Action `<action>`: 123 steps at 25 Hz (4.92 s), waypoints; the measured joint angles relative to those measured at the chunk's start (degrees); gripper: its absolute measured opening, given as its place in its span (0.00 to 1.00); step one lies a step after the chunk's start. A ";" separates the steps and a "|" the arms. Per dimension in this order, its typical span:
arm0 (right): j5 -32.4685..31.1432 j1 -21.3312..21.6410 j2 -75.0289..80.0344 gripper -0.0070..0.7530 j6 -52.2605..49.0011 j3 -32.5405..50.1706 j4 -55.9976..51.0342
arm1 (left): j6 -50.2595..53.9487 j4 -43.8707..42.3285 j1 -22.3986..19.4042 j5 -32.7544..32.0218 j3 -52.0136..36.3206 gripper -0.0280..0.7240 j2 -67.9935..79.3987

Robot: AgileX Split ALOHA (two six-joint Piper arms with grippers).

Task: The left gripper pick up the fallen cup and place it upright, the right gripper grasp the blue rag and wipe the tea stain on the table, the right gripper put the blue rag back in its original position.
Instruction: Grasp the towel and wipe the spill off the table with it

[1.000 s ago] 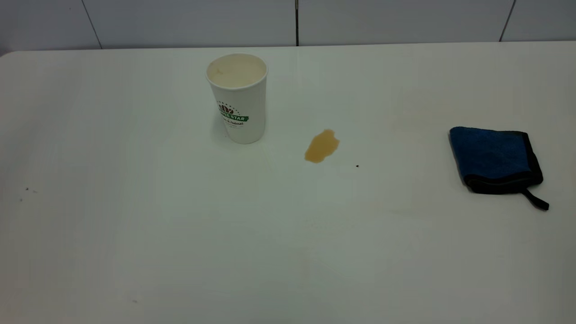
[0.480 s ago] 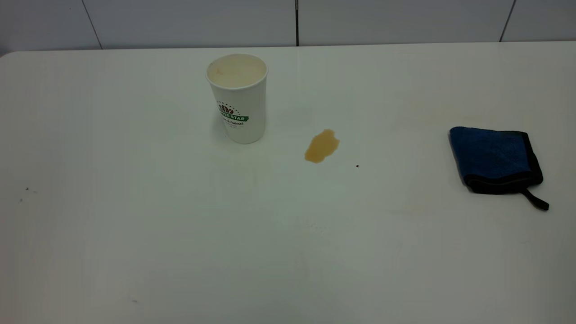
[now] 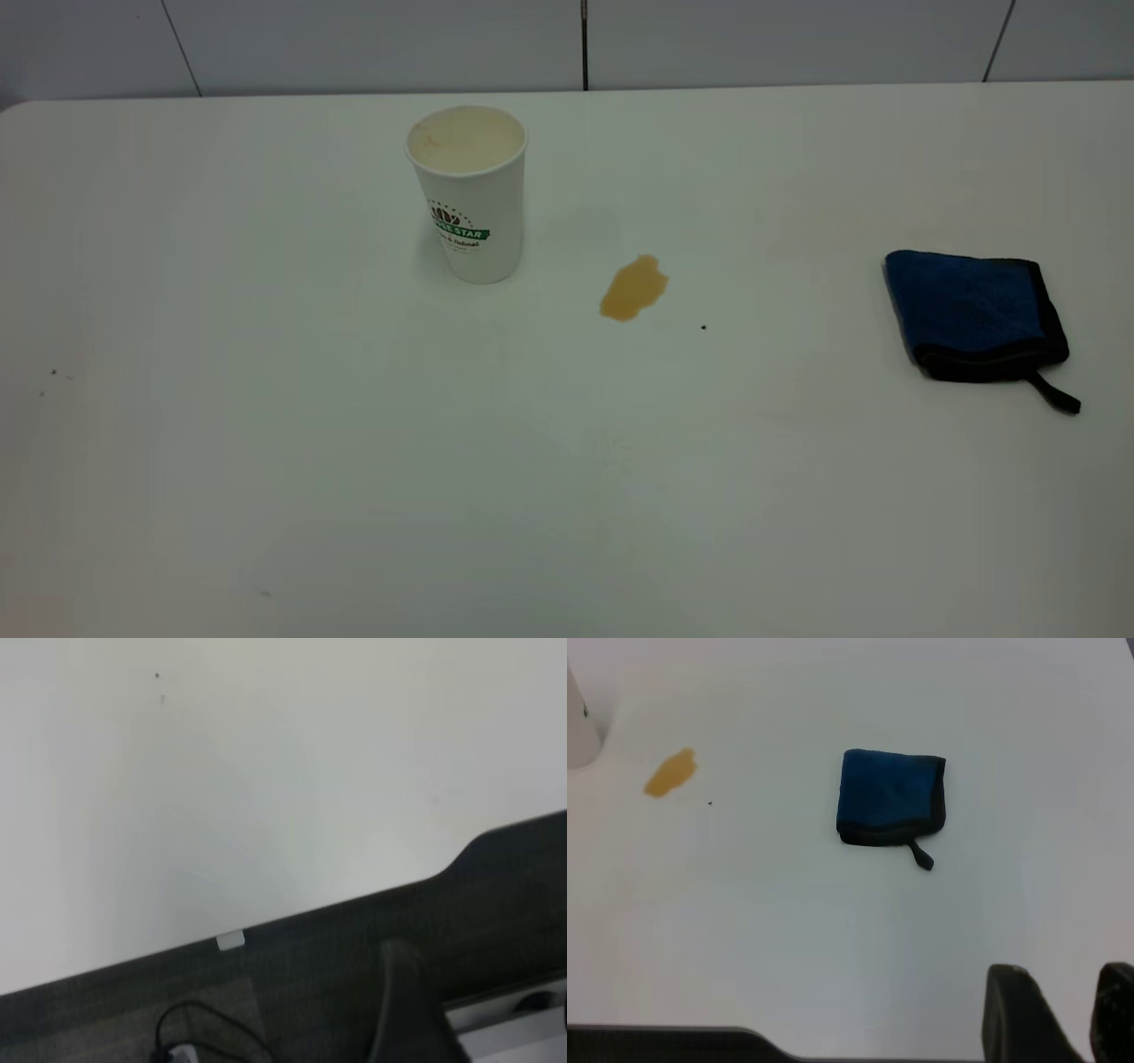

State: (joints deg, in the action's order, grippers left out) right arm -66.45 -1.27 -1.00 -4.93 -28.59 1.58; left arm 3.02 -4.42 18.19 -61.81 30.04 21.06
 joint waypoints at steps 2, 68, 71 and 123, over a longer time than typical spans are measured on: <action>0.00 0.00 0.00 0.32 0.00 0.00 0.00 | 0.00 0.05 0.00 -0.41 -1.17 0.65 -2.63; 64.22 0.31 115.15 0.76 36.35 -21.39 -27.55 | 0.02 -0.07 -19.77 -2.53 -2.44 0.65 -22.08; 64.05 1.61 124.73 0.76 36.40 -27.42 -27.59 | 0.02 -0.07 -19.77 -2.53 -2.44 0.65 -22.08; 51.65 -15.89 152.69 0.11 38.95 -74.82 -32.02 | 0.02 -0.21 -19.77 -2.53 -2.44 0.65 -22.08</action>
State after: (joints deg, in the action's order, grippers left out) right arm -14.80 -17.16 151.70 34.02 -103.41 -30.45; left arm 3.04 -4.63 -1.58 -64.35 27.60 -1.03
